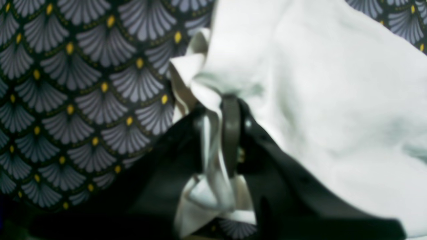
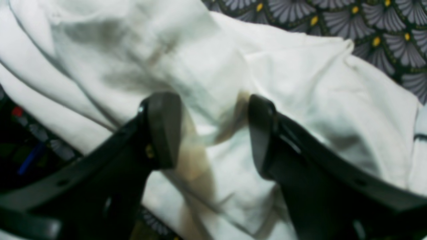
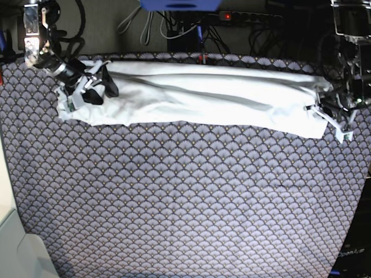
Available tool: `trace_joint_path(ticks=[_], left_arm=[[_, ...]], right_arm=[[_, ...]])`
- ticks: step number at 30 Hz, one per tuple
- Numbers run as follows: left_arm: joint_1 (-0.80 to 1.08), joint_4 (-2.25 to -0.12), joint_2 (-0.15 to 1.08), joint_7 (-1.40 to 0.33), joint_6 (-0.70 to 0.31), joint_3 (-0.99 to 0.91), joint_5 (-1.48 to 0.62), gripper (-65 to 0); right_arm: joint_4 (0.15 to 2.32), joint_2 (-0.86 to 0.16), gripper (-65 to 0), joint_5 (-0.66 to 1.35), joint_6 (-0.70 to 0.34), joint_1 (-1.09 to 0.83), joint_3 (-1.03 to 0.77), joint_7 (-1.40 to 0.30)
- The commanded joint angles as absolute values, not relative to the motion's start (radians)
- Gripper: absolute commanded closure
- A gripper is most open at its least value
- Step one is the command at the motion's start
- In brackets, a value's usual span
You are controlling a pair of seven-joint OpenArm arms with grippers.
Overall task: Fold the T-shirt properly
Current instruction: 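Press the folded sleeve end flat with the right gripper, then grasp the shirt end with the left gripper and fold it toward the middle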
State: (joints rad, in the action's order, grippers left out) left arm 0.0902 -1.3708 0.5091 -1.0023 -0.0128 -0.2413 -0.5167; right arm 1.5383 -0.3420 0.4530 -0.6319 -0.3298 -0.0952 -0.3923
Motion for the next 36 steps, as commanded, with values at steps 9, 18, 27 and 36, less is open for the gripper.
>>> trace_joint_path(ticks=[9, 18, 27, 36], left_arm=[[0.104, -1.669, 0.440, -1.190, 0.005, -0.294, -0.487, 0.0], [0.074, -1.945, 0.236, -1.396, 0.005, -0.323, -0.410, 0.0], [0.079, -1.951, 0.008, -1.396, 0.005, -0.156, -0.272, 0.0], [0.071, -1.946, -0.157, -1.369, 0.005, -0.120, -0.255, 0.0]], right_arm=[[1.524, -0.361, -34.0, 0.446, -0.615, -0.321, -0.099, -0.378], [1.524, -0.361, -34.0, 0.446, -0.615, -0.321, -0.097, -0.378], [1.524, -0.361, -34.0, 0.446, -0.615, -0.321, -0.097, -0.378], [1.524, -0.374, -34.0, 0.446, -0.615, -0.321, -0.097, -0.378]])
